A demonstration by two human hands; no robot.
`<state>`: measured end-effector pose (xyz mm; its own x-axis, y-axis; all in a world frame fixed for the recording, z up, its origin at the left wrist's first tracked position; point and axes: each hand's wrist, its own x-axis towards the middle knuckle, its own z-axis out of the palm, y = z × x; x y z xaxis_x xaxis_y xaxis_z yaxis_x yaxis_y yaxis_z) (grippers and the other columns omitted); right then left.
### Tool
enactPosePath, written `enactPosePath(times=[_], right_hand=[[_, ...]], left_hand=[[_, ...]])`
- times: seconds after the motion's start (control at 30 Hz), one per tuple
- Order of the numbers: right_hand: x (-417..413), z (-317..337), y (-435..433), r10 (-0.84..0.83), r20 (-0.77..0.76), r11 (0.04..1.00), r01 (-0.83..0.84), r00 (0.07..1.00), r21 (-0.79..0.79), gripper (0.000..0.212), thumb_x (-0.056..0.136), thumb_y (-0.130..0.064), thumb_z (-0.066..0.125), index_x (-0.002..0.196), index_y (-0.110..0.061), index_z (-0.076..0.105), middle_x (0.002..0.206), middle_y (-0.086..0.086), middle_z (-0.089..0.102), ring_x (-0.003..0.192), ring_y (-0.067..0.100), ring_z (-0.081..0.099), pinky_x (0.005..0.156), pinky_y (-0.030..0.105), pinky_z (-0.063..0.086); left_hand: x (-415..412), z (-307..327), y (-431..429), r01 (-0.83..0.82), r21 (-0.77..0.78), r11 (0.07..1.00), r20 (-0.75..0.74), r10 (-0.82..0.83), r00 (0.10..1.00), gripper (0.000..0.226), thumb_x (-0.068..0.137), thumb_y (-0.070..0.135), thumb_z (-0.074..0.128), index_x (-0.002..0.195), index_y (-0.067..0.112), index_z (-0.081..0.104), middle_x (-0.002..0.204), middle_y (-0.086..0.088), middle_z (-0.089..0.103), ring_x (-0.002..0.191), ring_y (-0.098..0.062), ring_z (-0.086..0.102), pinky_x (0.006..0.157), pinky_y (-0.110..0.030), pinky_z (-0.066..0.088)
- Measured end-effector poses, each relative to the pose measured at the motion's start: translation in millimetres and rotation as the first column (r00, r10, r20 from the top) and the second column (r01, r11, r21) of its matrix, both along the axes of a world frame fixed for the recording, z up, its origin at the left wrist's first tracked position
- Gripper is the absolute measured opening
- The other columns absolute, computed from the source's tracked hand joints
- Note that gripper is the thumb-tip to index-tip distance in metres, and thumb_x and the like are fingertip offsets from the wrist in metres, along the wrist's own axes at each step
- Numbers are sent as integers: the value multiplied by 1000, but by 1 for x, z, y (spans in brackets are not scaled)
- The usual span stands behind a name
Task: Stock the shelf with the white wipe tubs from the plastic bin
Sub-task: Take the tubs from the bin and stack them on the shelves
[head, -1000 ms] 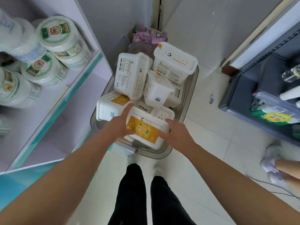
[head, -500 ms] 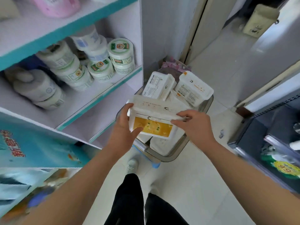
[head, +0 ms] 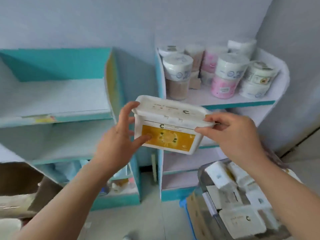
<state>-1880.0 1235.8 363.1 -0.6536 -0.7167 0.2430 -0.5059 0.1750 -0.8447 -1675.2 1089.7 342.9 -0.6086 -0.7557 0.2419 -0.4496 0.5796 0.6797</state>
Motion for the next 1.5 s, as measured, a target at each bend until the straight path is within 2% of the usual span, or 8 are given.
enactPosePath(times=[0.17, 0.33, 0.5, 0.63, 0.8, 1.2, 1.37, 1.5], right_hand=[[61, 51, -84, 227, -92, 968, -235, 970, -88, 27, 66, -18, 84, 76, -33, 64, 74, -18, 68, 67, -6, 67, 62, 10, 52], [120, 70, -187, 334, -137, 935, -347, 932, -76, 25, 67, -22, 84, 78, -31, 64, 85, -10, 70, 71, 1, 67, 65, 15, 52], [163, 62, -291, 358, -91, 932, -361, 929, -24, 24, 67, -22, 84, 85, -23, 68, 91, -8, 68, 77, 2, 64, 66, 14, 49], [181, 46, -358, 351, -131, 936, -347, 927, 47, 24, 69, -21, 83, 88, -20, 68, 94, -6, 67, 82, 9, 65, 73, 21, 53], [190, 27, -419, 323, -178, 945, -305, 930, 122, 27, 71, -15, 81, 95, -14, 70, 96, 4, 71, 89, 20, 67, 80, 29, 53], [201, 10, -485, 347, -390, 937, -303, 853, 172, 24, 81, -19, 72, 102, -12, 66, 105, 5, 69, 86, 19, 61, 72, 28, 48], [203, 6, -487, 354, -506, 934, -272, 786, 232, 28, 85, -28, 68, 108, -14, 61, 112, 3, 66, 82, 17, 53, 67, 28, 41], [205, 9, -469, 357, -572, 931, -230, 738, 285, 44, 89, -34, 61, 130, -18, 53, 130, 0, 59, 111, 22, 57, 83, 33, 46]], left_hand=[[83, 46, -51, -137, 20, 990, -146, 138, 980, 73, 69, 23, 82, 109, 47, 25, 125, -1, 63, 88, -18, 71, 76, -44, 59], [147, 63, -118, -297, -33, 954, -135, 290, 948, 66, 71, 20, 82, 100, 39, 26, 115, 5, 60, 84, -15, 68, 64, -26, 53], [191, 60, -205, -381, -91, 920, -21, 380, 925, 62, 72, 24, 82, 103, 27, 29, 95, -5, 64, 80, -26, 65, 66, -42, 55], [208, 51, -268, -372, -104, 922, 24, 376, 926, 56, 76, 20, 79, 103, 24, 30, 98, -2, 60, 81, -25, 62, 61, -33, 52], [213, 34, -327, -363, -79, 928, 46, 367, 929, 47, 81, 16, 75, 102, 23, 34, 108, -3, 61, 83, -25, 61, 67, -39, 57], [210, 13, -395, -433, -25, 901, 20, 434, 901, 43, 81, 7, 71, 103, 18, 35, 114, -11, 54, 96, -24, 53, 80, -41, 53], [211, 10, -399, -433, -105, 896, 103, 442, 891, 43, 80, 6, 72, 109, 9, 40, 122, -13, 47, 104, -28, 50, 86, -39, 48], [212, 17, -392, -400, -339, 852, 194, 479, 856, 46, 83, 21, 69, 118, 9, 43, 130, -12, 43, 115, -32, 45, 89, -38, 44]])
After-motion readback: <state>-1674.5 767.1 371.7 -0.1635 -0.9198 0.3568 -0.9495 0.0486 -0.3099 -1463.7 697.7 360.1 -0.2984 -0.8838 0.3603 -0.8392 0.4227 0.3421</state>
